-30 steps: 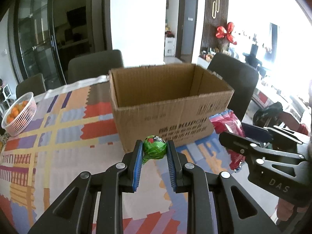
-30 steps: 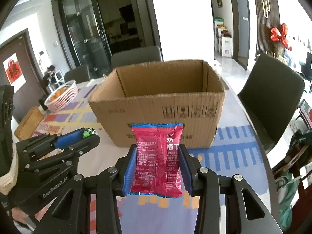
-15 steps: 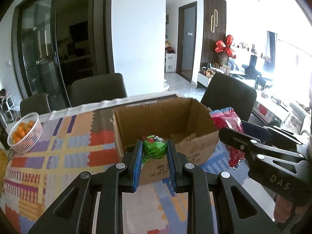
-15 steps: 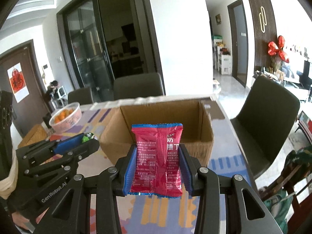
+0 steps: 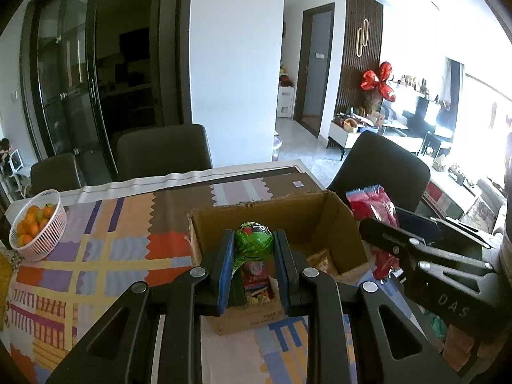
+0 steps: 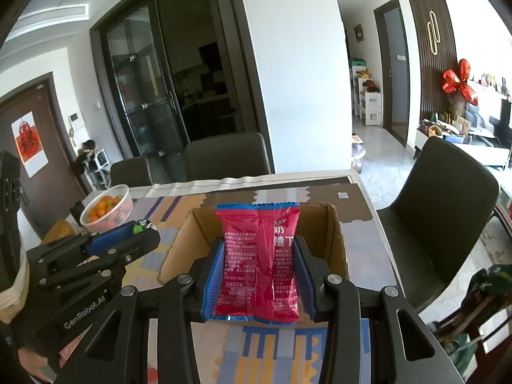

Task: Organize snacks
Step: 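Carry both items over the box and open both tools to drop them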

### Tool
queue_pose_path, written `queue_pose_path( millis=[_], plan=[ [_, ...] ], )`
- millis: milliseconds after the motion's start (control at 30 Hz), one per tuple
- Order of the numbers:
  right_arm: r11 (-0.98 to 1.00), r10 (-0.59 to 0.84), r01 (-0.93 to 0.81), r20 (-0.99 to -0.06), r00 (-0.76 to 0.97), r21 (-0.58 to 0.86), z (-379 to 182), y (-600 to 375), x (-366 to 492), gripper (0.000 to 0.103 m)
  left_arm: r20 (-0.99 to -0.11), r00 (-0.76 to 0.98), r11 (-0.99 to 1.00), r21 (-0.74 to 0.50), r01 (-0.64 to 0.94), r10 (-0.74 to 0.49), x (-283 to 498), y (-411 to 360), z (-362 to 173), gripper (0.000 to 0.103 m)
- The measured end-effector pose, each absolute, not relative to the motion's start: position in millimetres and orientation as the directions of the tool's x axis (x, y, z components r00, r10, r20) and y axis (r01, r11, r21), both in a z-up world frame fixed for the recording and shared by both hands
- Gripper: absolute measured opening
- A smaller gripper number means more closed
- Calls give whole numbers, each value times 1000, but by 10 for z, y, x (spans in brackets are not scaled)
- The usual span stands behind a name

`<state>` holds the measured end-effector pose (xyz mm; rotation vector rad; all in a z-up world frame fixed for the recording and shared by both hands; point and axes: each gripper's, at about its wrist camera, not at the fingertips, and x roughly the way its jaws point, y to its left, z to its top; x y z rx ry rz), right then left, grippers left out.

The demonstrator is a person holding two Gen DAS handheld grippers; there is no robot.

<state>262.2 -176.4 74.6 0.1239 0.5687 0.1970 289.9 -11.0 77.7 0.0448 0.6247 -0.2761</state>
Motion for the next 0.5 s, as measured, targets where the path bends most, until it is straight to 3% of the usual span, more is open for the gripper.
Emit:
queue_pose_path(
  millis=[433,500],
  plan=[
    [981,192,-152,-624,757,117,584,-1798,3203,42,-674,713,971,-33,237,-197,3466,-229,557,25],
    [984,180,-143,-637,750,111,544,-1797,3246,42,-685,705,972,-21,233,-184,3514,-232,516,34]
  ],
)
